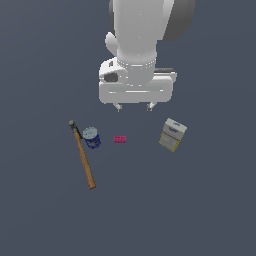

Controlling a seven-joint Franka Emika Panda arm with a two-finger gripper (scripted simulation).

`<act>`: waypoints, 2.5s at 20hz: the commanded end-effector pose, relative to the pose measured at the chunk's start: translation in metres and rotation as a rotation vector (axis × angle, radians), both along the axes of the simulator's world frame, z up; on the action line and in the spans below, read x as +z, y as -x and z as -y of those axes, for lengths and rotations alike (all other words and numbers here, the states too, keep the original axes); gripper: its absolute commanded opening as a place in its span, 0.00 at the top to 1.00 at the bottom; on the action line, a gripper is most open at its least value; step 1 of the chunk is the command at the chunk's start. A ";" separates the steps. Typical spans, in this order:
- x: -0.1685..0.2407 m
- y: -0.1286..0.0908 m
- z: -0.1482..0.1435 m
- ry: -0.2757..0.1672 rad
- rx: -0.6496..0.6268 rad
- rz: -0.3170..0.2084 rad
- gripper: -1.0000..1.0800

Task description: Pick up a designated object from a clutter of objects.

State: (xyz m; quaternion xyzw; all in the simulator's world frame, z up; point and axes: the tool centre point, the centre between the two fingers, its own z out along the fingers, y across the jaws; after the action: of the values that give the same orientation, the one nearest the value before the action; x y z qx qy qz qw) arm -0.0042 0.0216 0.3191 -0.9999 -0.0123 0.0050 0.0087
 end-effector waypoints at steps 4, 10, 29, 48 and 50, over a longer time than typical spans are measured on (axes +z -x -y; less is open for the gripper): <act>0.001 0.000 -0.004 0.000 0.012 0.005 0.04; -0.007 0.000 -0.016 0.003 0.069 0.006 0.04; -0.094 0.036 -0.154 0.016 0.717 0.014 0.04; -0.126 0.056 -0.190 0.011 0.895 0.017 0.04; -0.134 0.056 -0.190 0.011 0.896 0.017 0.04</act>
State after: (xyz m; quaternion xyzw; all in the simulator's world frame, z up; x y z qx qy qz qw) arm -0.0598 0.2116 0.1906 -0.8961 -0.4439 -0.0001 0.0001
